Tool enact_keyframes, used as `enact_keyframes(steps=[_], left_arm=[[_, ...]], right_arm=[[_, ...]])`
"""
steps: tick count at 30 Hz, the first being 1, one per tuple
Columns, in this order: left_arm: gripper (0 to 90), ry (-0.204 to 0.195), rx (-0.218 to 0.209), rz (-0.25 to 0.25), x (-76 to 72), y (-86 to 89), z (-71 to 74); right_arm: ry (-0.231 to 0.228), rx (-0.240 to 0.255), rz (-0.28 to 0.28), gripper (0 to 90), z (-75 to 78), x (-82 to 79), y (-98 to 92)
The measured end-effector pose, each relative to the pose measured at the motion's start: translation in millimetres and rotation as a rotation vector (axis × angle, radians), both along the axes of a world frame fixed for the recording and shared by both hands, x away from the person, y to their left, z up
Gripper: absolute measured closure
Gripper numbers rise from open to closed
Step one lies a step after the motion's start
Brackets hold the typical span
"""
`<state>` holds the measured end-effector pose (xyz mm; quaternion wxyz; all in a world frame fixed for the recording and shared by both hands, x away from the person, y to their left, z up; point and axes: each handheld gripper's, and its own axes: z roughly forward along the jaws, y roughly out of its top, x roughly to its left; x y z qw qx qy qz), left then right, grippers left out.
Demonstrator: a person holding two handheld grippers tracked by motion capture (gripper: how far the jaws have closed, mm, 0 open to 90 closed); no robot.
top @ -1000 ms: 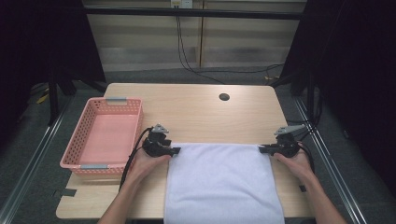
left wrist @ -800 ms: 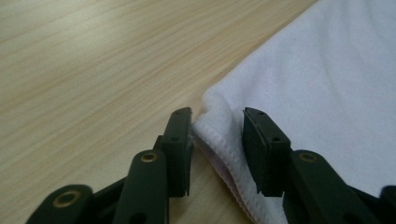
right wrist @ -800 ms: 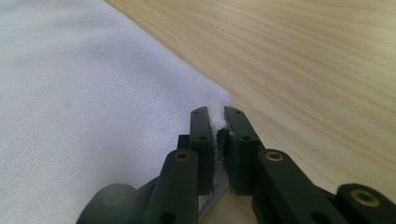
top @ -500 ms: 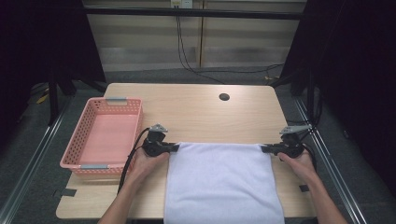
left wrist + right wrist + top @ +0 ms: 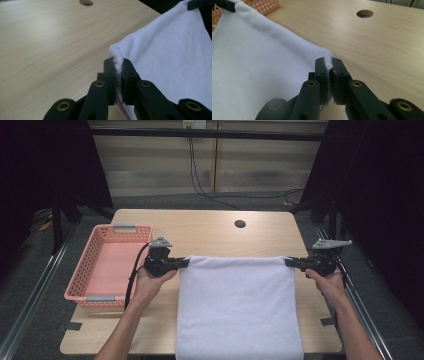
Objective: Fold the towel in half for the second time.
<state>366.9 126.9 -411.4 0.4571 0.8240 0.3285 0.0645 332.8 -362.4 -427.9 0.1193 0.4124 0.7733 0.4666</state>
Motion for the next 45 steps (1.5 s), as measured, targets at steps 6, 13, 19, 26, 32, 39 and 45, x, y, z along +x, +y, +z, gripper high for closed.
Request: enact_keyframes(steps=[6, 13, 19, 26, 32, 39, 45], left_arm=[[84.7, -0.013, -0.009, 0.008, 17.9, 0.8, 14.6], [84.7, -0.039, -0.048, 0.053, 41.7, 10.4, 22.7], [84.6, -0.060, -0.033, 0.096, 56.5, 9.0, 22.3], [84.6, -0.085, -0.073, 0.094, 48.4, 16.4, 29.2], [84.6, -0.090, -0.106, 0.065, 10.9, 13.8, 28.2], [84.6, -0.115, -0.077, 0.009, -38.2, 19.5, 34.5], [84.6, -0.094, -0.100, -0.021, -88.4, 27.5, 15.3]], right_arm=[[-0.032, 0.015, -0.017, 85.4, 17.1, 8.6, -2.4], [-0.057, 0.026, -0.041, 85.6, 35.0, 33.3, -2.7], [-0.066, 0.033, -0.063, 85.8, 43.0, 58.2, 4.0], [-0.097, 0.042, -0.055, 85.9, 56.0, 55.4, 4.0], [-0.090, 0.009, -0.004, 85.9, 50.3, 17.8, -1.3], [-0.105, 0.017, 0.054, 85.9, 49.9, -30.8, -3.8], [-0.089, -0.003, 0.118, 85.9, 37.0, -81.5, -0.1]])
